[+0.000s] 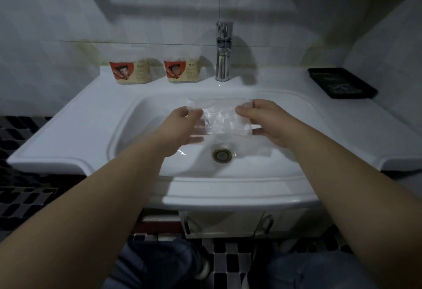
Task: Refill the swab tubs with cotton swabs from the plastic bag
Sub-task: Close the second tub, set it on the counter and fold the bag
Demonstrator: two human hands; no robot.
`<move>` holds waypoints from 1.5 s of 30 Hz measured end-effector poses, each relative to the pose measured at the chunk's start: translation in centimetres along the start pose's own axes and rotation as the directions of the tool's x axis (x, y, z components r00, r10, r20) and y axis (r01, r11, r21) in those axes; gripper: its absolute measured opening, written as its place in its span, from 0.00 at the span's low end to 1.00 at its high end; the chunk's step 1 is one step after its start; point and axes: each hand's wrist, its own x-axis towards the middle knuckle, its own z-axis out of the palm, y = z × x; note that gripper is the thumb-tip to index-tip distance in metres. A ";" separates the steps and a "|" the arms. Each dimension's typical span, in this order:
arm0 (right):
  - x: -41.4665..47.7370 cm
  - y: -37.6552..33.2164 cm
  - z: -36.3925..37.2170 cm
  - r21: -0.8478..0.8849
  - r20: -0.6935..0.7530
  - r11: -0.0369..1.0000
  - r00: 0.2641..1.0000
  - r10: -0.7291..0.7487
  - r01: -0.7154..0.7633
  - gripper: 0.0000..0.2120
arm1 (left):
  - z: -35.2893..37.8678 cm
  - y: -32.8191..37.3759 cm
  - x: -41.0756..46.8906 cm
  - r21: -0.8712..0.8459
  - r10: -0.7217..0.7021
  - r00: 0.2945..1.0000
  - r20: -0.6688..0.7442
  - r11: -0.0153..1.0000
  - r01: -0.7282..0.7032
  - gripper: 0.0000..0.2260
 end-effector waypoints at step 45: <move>-1.7 -0.9 1.0 0.208 0.292 0.965 0.952 0.094 -0.159 0.07 | 0.1 0.5 -0.3 -0.377 -0.134 0.991 0.029 0.916 0.135 0.08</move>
